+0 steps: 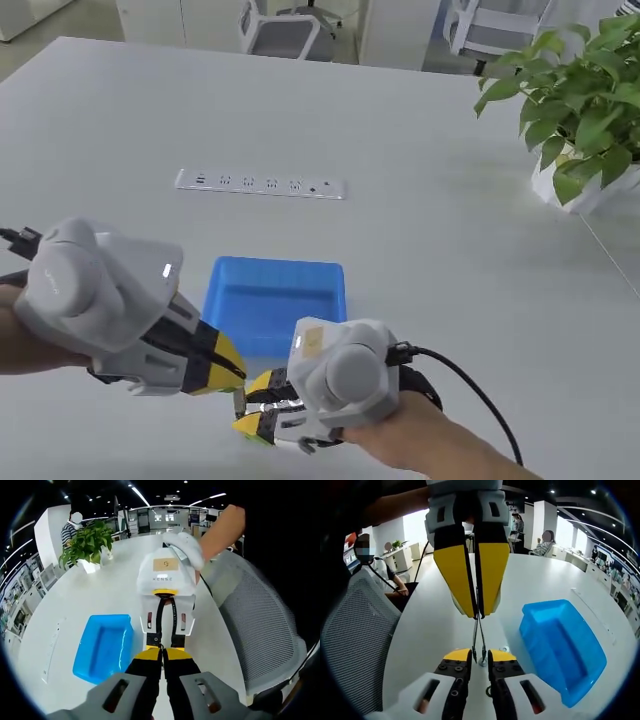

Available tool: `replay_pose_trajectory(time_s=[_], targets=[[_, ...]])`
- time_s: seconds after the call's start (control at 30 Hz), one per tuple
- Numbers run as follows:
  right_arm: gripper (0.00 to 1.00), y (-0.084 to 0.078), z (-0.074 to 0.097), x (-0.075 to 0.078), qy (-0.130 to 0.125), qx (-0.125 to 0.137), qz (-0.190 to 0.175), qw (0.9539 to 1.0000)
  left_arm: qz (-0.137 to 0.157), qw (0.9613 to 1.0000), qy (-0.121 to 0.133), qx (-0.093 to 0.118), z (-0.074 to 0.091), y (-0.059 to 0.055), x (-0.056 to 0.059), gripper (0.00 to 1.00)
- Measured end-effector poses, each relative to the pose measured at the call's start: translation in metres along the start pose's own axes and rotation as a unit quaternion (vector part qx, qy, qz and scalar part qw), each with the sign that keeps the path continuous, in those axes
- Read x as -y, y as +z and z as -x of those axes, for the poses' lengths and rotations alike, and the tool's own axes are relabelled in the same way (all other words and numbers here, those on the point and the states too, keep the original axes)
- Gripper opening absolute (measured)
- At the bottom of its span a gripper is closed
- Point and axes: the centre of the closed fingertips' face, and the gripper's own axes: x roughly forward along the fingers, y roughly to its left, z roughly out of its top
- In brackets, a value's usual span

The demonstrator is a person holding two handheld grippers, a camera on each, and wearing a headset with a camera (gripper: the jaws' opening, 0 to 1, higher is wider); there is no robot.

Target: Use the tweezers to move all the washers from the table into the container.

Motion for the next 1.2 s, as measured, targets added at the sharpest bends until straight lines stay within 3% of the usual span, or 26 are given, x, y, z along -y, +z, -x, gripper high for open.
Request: replay_pose_trajectory(time_s=[0.87, 1.2], targets=[[0.11, -0.0023, 0.0000, -0.0030, 0.006, -0.012, 0.010, 0.9999, -0.003, 0.9999, -0.006, -0.010, -0.0011, -0.0046, -0.0006, 0.05], [0.11, -0.0020, 0.0074, -0.0060, 0.003, -0.013, 0.011, 0.9999, -0.009, 0.9998, -0.008, -0.016, 0.0018, 0.0042, 0.0072, 0.05]])
